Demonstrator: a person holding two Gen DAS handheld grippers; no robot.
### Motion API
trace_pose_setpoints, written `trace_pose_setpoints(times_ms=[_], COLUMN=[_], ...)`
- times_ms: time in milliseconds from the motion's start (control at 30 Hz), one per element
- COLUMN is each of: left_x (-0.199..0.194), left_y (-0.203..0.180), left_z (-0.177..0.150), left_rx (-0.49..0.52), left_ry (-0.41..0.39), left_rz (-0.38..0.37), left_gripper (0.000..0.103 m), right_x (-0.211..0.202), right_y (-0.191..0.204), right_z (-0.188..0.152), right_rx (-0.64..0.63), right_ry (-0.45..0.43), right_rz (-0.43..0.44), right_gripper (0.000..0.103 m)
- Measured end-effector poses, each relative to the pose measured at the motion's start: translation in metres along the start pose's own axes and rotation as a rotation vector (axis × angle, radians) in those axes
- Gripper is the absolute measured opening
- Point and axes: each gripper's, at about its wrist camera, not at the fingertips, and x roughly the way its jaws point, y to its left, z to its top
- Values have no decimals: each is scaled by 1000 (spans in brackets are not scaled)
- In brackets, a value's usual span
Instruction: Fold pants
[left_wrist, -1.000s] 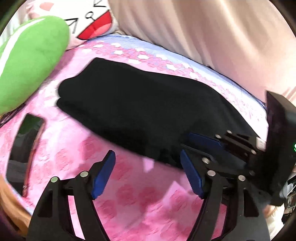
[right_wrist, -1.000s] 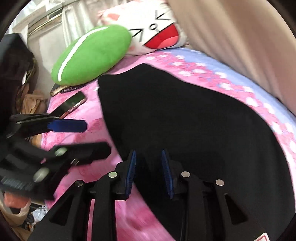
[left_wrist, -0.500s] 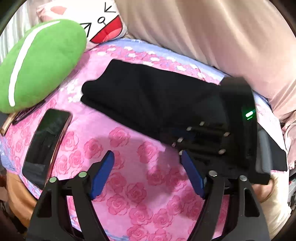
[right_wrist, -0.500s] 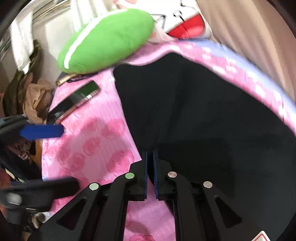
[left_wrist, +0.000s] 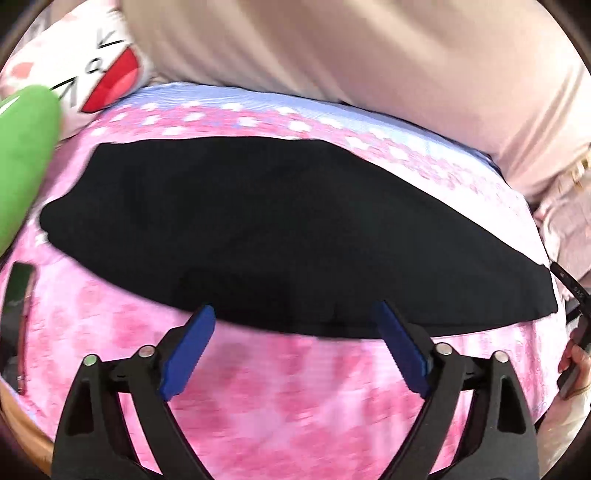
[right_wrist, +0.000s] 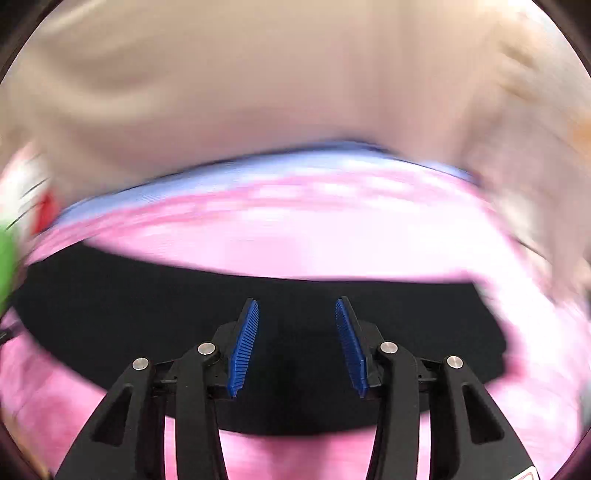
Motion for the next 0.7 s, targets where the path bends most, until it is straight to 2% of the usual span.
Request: trace_pose_setpoints(times_ms=[67,133,267,300,333,367,400,433,500,567,600,667,700], left_x=[10,21,36,37,39,40,40,40,38,39,40,42,46], left_y=[-26,-46,-82,-88,-94,-96,-101,-104,-110,-115,-116,-119,-120], left_z=[2,3,-1,-2,-3,-3,-2,-1,0,2,3,4,4], left_rx=[29,49,82,86,91,95,104,115,123,124,123,128,132], left_ry=[17,32,59,66,76,82,83,79,65,63,65,69,75], left_rz=[-12,-18,-5,-5,-5,-1,8,21,33,28,26,25,28], left_gripper=[88,88,88,88,88,88,88,88,88,88,88,88,88], right_x=[2,15,55,64,64,61,58,47,28,33,40,49,51], right_y=[-53,-85,-111,-109,-108,-105,-104,-105,-112,-131,-140,-143,-138], right_z=[-1,0,-3,-4,-2,3,8,17,35,38,37,25,19], right_rx=[32,30,3,-23,-45,-60,-52,-56,-81,-41,-20,-8,-32], right_ry=[30,62,149,161,147,138,135,89,-6,8,35,85,94], right_rz=[-65,-94,-56,-59,-67,-59,-34,-30,-83,-79,-81,-35,-20], right_gripper=[48,48,48,43,31,3,0,0,0,0,10,15,31])
